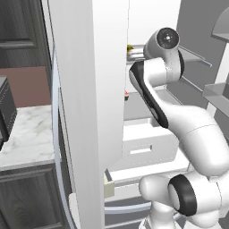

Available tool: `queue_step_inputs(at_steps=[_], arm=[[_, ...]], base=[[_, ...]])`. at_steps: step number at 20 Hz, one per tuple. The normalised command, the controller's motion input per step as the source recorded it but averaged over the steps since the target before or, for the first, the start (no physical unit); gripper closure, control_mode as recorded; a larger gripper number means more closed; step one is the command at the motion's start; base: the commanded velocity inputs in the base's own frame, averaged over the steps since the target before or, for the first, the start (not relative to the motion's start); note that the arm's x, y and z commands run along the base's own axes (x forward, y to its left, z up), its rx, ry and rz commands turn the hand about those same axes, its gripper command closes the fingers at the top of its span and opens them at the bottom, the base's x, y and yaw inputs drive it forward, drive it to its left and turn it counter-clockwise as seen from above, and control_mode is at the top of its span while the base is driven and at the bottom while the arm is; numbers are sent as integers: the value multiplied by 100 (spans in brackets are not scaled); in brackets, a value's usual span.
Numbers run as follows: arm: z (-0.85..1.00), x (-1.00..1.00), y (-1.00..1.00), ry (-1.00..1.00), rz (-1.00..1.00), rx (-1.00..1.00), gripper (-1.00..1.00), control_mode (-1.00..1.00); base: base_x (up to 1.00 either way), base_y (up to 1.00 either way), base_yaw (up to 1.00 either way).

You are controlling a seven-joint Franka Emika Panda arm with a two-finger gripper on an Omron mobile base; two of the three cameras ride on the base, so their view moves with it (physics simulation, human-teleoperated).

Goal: Pick up the banana and pear from the fridge and place one fruit on each plate on the dining counter.

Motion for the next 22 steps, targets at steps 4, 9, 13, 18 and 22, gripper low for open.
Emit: queue_step_inputs(at_steps=[4, 9, 13, 18, 22], arm=[[0, 43, 11, 0, 0, 0, -100, -100], [0, 52, 3, 0, 0, 0, -100, -100], [0, 50, 6, 3, 0, 0, -100, -100], [0, 48, 1, 6, 0, 0, -100, -100], [-1, 37, 0, 4, -3, 0, -100, -100]], base=[[0, 0, 0], [0, 0, 0], [0, 0, 0], [0, 0, 0], [0, 0, 0]])
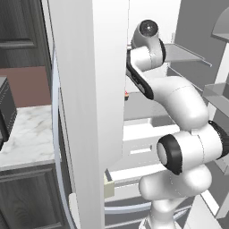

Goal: Pick up the banana and pear from the fridge and place one fruit on each plate on the dining counter.

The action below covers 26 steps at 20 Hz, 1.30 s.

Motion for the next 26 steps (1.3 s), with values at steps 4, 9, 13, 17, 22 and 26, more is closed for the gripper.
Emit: queue_step_inputs(at_steps=[4, 9, 13, 17, 22, 26], arm=[[-8, 31, 8, 0, -7, 0, -100, -100], [-12, 43, 13, 0, -9, 0, -100, -100], [-2, 47, 8, 1, -8, 0, -100, -100], [0, 46, 16, 5, -8, 0, -100, -100], [-4, 41, 9, 6, -8, 0, -100, -100], [-12, 27, 0, 2, -10, 0, -100, -100]], base=[[0, 0, 0], [0, 0, 0], [0, 0, 0], [0, 0, 0], [0, 0, 0], [0, 0, 0]])
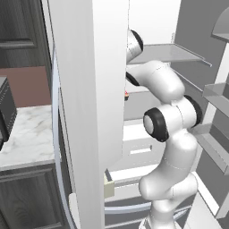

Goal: Pick up the banana and pear from the fridge and place one fruit on each plate on the dining counter.

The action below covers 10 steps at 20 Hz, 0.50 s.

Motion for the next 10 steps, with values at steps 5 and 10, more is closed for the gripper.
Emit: queue_step_inputs(at_steps=[5, 10], arm=[[-25, 21, -1, 0, -11, 0, -100, -100], [-46, 10, -37, 0, -11, 0, -100, -100]], base=[[0, 0, 0], [0, 0, 0]])
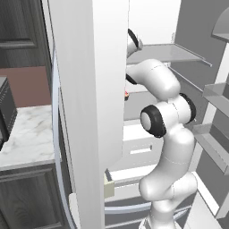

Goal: Pick up the banana and pear from the fridge and place one fruit on each plate on the dining counter.

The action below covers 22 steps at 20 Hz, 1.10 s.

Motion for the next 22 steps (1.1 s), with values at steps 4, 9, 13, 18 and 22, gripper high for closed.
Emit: queue_step_inputs(at_steps=[4, 9, 13, 18, 22], arm=[[-59, 7, -68, 0, -13, 4, -100, -100], [-54, 16, -44, 0, -9, 4, -100, -100], [-55, 21, -26, 0, -6, 4, 100, -100], [-41, 5, -27, -10, -1, 5, 100, -100], [-12, -41, -24, -47, 0, 14, 100, -100]], base=[[0, 0, 0], [0, 0, 0], [0, 0, 0], [0, 0, 0], [0, 0, 0]])
